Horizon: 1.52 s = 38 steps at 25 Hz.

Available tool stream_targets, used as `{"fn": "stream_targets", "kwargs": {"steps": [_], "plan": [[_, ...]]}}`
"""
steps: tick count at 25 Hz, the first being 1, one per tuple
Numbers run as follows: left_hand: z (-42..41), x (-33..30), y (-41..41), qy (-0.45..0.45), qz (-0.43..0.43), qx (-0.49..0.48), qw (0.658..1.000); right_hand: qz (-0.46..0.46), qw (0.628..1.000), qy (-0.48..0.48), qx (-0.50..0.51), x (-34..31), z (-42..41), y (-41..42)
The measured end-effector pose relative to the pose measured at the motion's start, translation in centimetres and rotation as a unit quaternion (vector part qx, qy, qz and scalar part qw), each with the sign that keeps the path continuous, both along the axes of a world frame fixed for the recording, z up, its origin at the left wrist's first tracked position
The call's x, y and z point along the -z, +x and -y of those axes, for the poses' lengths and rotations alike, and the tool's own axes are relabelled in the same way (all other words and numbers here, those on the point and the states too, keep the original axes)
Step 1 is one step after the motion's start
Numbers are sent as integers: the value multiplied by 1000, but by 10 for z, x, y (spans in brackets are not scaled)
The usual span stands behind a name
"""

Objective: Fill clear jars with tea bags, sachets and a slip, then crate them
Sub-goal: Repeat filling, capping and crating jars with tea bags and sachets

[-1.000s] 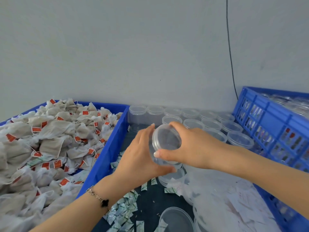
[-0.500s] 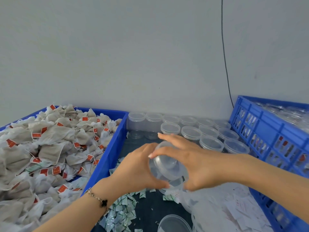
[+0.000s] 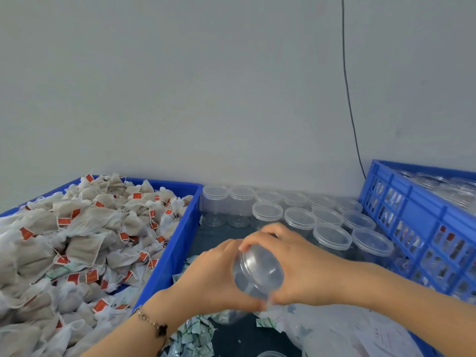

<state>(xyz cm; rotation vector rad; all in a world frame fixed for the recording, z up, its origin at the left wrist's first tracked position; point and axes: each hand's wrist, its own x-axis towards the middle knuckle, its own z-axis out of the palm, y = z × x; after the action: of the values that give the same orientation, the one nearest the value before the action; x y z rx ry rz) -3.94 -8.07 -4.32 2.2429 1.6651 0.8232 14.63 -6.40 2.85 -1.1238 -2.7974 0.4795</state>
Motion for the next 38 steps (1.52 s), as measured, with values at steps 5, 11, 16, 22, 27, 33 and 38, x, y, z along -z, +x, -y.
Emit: {"fn": "stream_targets", "kwargs": {"steps": [5, 11, 16, 22, 27, 33, 38], "plan": [[-5, 9, -6, -27, -14, -54, 998, -56, 994, 96, -3, -8, -7, 7], [-11, 9, -10, -17, 166, -203, 965, 96, 962, -138, 215, 45, -39, 24], [-10, 6, -7, 31, 139, -239, 961, -86, 961, -86, 249, 69, -50, 22], [-13, 1, -6, -6, 273, -141, 952, -193, 963, -123, 144, 71, -27, 3], [-9, -9, -2, -30, 314, 8, 949, -390, 894, -145, 164, 84, -9, -38], [-13, -4, -16, -110, 256, -61, 959, -476, 830, -175, 232, 124, -10, -74], [-10, -14, -33, -127, 175, -66, 974, -472, 849, -149, 184, 122, -19, -68]]}}
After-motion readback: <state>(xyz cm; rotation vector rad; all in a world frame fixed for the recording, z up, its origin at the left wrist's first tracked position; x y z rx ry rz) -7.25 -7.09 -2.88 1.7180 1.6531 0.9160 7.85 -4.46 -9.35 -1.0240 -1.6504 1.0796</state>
